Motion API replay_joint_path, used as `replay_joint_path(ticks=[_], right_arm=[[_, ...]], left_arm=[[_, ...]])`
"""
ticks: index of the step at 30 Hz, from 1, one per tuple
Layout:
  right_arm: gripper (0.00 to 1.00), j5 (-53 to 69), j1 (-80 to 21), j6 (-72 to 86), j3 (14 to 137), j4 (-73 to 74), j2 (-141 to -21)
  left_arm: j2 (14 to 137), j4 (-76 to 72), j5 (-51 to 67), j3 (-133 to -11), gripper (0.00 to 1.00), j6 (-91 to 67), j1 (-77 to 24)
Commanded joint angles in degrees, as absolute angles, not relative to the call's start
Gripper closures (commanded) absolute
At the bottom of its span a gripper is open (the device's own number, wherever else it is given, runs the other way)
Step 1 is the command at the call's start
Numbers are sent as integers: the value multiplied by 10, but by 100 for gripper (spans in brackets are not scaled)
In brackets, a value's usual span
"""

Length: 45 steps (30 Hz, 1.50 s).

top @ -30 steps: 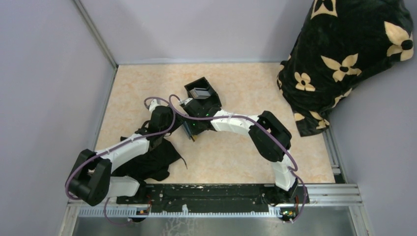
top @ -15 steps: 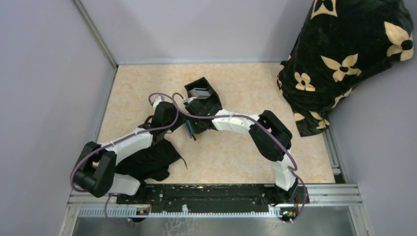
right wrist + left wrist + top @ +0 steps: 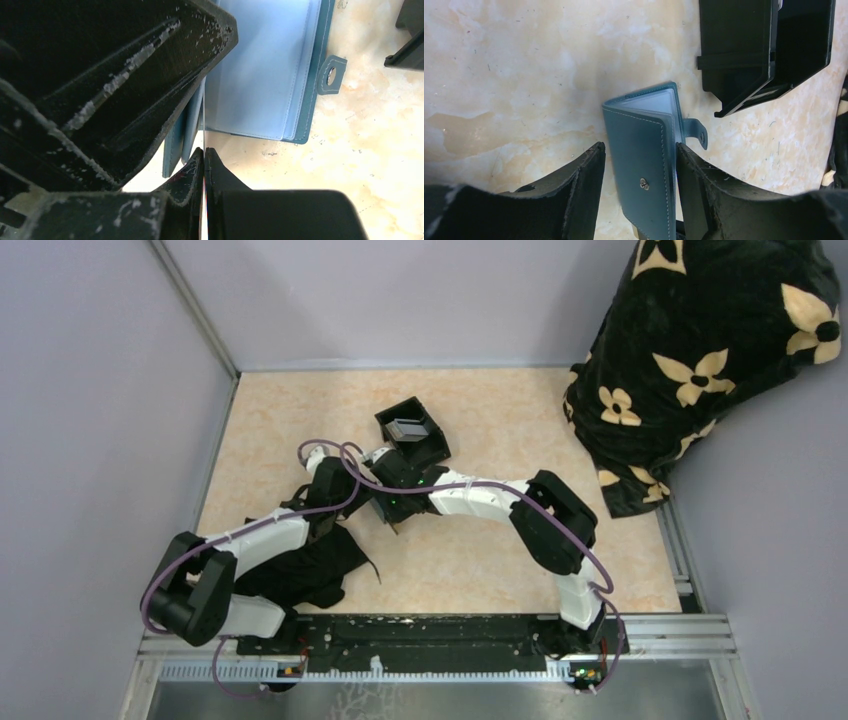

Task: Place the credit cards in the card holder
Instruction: Open the card holder at the center of the board.

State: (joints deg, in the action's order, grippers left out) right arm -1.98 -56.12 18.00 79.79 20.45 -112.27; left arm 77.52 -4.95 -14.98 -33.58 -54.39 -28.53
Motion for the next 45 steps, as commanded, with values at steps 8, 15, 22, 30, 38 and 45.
replay_joint_path(ticks=[8, 15, 22, 30, 38, 45], right_arm=[[100, -12, -570, 170, 790, 201, -1091], [100, -16, -570, 170, 784, 200, -1092], [100, -21, -567, 172, 787, 200, -1097], [100, -14, -550, 172, 785, 200, -1095], [100, -2, -524, 174, 764, 192, -1076], [100, 5, -500, 180, 737, 185, -1053]], left_arm=[[788, -69, -155, -343, 43, -538, -288], [784, -59, -152, -332, 55, -533, -287], [751, -35, -165, -320, 60, -524, -287], [725, -58, -160, -288, 73, -504, -287], [767, -171, -80, -268, 97, -425, -283], [836, -287, 26, -264, 100, -376, -277]])
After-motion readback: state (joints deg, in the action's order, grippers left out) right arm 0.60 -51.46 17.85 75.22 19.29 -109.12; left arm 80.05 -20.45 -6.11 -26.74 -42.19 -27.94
